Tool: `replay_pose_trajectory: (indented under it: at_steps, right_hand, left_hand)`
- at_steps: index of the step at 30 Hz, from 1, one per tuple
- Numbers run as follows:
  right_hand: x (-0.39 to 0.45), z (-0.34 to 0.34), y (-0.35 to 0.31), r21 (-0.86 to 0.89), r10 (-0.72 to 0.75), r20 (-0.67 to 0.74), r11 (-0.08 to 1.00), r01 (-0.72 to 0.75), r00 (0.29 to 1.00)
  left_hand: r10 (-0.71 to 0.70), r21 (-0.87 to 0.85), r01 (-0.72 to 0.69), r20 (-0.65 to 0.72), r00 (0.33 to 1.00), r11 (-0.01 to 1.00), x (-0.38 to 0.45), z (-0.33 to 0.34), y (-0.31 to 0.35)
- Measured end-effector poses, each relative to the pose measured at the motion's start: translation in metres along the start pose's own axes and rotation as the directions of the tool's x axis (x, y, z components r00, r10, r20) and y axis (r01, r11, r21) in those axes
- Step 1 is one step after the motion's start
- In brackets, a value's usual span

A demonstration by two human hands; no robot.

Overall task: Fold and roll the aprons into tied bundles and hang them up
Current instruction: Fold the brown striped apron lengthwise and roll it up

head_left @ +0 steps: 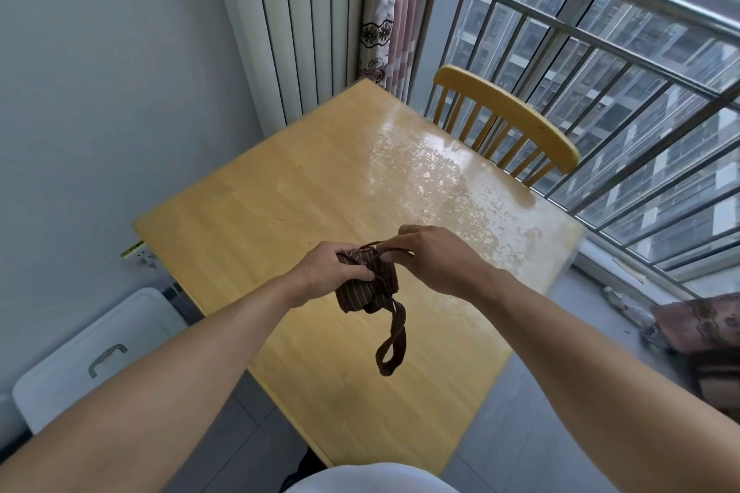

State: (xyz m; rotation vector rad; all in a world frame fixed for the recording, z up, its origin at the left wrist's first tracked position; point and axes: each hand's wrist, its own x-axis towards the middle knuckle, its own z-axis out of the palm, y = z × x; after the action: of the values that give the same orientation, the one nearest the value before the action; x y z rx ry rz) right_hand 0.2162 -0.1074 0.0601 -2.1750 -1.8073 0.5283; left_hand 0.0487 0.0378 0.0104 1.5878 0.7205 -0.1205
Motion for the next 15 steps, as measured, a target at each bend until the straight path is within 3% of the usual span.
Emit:
replay_pose_trajectory:
  at_steps: [3,7,11,15]
  right_hand:
    - [-0.002,0.005,0.0,-0.057,-0.04,-0.061,0.998,0.037,0.997]
    - [-0.003,0.014,0.003,-0.148,0.012,-0.124,0.989,-0.03,0.992]
    - [-0.006,0.017,0.003,-0.065,0.036,-0.214,0.997,-0.051,0.976]
    - [-0.005,0.015,0.001,0.06,0.103,-0.184,0.994,-0.093,0.978]
  left_hand:
    - [0.02,0.109,-0.018,-0.018,1.0,0.994,-0.001,0.004,0.004]
    - [0.075,0.256,-0.069,-0.014,0.997,0.964,0.0,0.01,0.012]
    - [0.075,0.328,-0.082,0.034,0.997,0.941,-0.001,0.012,0.019]
    - [0.078,0.334,-0.092,0.055,0.995,0.938,-0.004,0.013,0.023]
